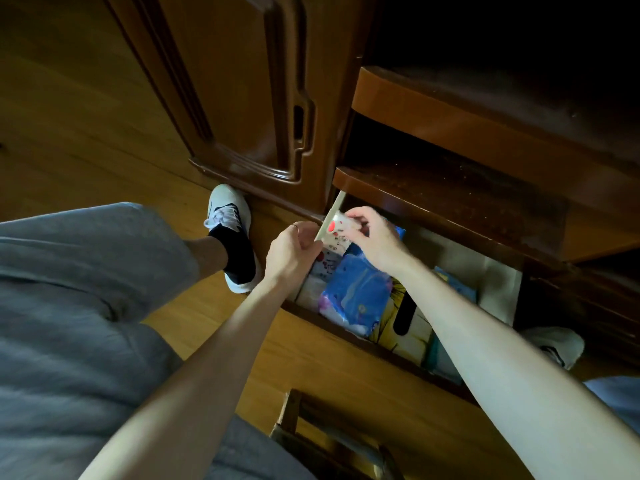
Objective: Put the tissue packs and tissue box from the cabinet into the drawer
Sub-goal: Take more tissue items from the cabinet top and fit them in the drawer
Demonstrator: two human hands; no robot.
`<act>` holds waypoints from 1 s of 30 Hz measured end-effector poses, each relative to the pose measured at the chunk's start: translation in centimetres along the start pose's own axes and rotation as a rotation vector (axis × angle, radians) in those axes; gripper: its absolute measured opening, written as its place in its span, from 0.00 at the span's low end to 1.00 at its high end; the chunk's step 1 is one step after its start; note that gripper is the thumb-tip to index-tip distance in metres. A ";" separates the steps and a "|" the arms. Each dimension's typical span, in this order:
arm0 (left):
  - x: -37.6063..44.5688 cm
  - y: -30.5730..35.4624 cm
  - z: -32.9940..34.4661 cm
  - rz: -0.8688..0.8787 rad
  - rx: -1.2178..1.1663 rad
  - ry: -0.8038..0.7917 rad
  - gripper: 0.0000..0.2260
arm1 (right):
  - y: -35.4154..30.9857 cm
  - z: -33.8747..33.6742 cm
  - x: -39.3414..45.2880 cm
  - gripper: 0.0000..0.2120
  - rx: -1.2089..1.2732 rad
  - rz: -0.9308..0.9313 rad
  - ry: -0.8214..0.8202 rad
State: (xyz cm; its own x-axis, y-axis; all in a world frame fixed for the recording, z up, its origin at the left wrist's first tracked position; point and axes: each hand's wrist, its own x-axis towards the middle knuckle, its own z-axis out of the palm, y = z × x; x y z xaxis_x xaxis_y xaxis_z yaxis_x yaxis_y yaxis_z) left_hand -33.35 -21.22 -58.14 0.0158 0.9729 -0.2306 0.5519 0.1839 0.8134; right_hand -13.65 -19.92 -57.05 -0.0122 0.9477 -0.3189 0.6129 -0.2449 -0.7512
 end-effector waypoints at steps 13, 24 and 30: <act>-0.1 -1.6 0.1 -0.015 0.451 -0.125 0.11 | 1.7 2.9 3.6 0.18 -0.368 0.191 0.058; -0.2 -1.8 0.5 -0.042 0.442 -0.125 0.11 | 0.8 2.8 3.4 0.17 -0.337 0.249 -0.018; -0.1 -1.6 0.4 -0.044 0.484 -0.122 0.13 | 1.0 3.5 2.9 0.20 -0.544 0.251 -0.168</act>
State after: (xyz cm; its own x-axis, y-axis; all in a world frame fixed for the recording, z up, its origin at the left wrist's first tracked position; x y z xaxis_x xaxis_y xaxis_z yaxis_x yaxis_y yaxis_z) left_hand -33.92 -21.65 -59.68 0.0657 0.9368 -0.3436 0.8771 0.1100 0.4675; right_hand -15.79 -18.10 -60.79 0.0875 0.8185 -0.5679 0.9274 -0.2751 -0.2536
